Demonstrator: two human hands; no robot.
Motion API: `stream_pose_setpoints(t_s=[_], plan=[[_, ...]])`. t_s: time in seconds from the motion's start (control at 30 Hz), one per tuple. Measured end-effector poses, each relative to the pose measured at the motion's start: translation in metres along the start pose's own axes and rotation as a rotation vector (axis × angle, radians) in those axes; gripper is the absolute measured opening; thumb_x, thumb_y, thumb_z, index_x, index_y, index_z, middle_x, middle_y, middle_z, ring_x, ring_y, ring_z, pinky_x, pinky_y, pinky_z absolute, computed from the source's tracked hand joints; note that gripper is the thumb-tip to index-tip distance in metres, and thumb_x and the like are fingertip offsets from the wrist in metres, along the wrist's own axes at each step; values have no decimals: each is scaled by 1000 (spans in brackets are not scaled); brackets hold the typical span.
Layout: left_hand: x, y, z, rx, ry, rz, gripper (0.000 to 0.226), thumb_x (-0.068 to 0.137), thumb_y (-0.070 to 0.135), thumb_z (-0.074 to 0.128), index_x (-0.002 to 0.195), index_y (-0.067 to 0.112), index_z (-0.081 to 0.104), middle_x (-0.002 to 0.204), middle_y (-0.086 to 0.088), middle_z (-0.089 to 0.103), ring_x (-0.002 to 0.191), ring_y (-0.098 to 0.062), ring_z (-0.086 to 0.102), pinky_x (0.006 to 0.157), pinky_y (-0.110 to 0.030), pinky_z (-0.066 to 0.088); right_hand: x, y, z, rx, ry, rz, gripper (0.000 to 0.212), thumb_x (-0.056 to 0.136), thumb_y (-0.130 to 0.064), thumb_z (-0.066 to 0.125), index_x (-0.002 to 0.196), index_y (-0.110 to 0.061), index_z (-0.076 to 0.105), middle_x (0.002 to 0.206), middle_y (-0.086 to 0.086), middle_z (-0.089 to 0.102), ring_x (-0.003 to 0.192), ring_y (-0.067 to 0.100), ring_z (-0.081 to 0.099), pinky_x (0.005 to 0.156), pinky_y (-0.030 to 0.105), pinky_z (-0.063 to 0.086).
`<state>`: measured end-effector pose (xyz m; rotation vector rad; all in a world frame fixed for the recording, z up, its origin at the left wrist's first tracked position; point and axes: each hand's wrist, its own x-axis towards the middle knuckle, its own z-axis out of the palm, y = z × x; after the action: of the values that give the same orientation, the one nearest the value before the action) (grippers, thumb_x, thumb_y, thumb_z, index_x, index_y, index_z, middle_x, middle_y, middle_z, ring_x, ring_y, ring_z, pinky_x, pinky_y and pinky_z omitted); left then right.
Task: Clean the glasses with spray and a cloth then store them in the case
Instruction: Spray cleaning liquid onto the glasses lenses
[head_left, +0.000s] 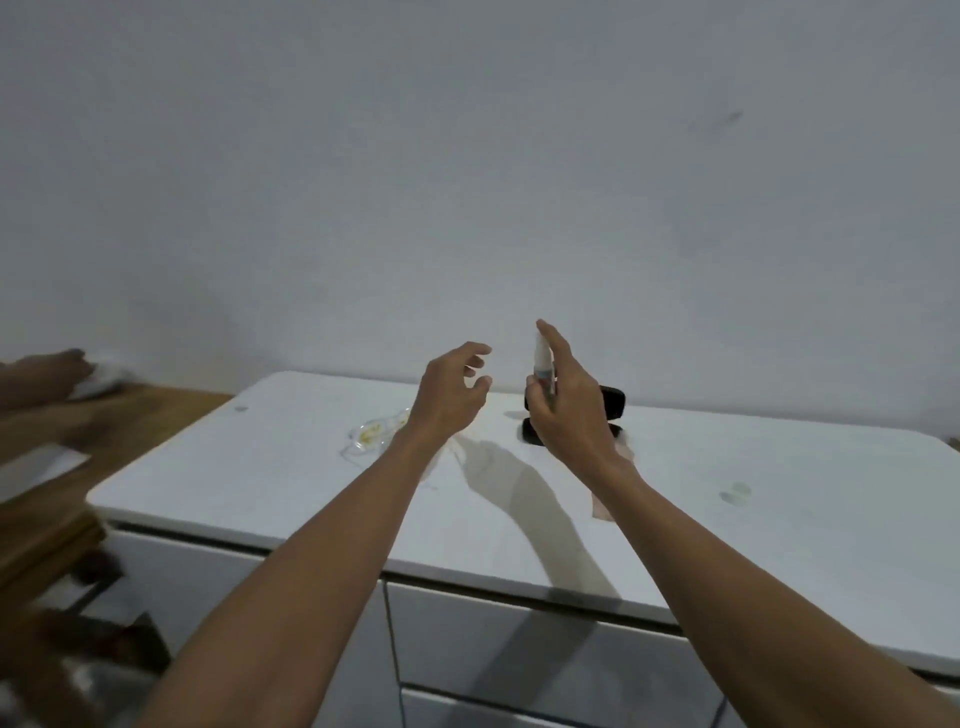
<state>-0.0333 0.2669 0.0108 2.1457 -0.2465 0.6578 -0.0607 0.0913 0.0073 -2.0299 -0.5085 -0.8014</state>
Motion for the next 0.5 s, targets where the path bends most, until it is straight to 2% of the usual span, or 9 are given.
stream_pose_setpoints(t_s=[0.1,0.2,0.27,0.4,0.5], plan=[[-13,-24,-37,73,133,-6,36,91,11,67,126,19,66,111,-2,70,96,-19,66,90,-32,54,-2,-13,27,34,-53,-10,61,96,-8,54,153,-26,42,70,-8,52,63,8,52,65,22,39],[-27,-47,-68,181,223,1,39,90,0,59,122,20,69,112,-2,69,96,-20,66,88,-31,52,-4,-21,47,68,-84,-4,60,93,-5,53,149,-25,46,61,-6,47,56,9,48,59,14,35],[-38,-62,-84,272,229,6,43,86,-5,55,115,21,73,113,-1,69,101,-22,66,90,-33,53,-4,-24,57,78,-101,0,60,93,-4,53,149,-24,46,59,-5,46,56,9,47,59,13,35],[-62,-91,-106,370,182,-41,45,81,-7,54,106,22,77,109,-2,68,104,-24,64,88,-41,55,-4,-28,72,114,-140,22,61,94,-6,51,150,-27,43,58,-4,46,54,11,46,59,21,36],[-76,-108,-113,396,143,-65,42,76,-9,60,101,20,78,101,-5,66,95,-25,65,82,-44,56,-5,-30,81,126,-143,32,62,93,-6,50,151,-28,42,57,-5,44,54,11,45,59,25,36]])
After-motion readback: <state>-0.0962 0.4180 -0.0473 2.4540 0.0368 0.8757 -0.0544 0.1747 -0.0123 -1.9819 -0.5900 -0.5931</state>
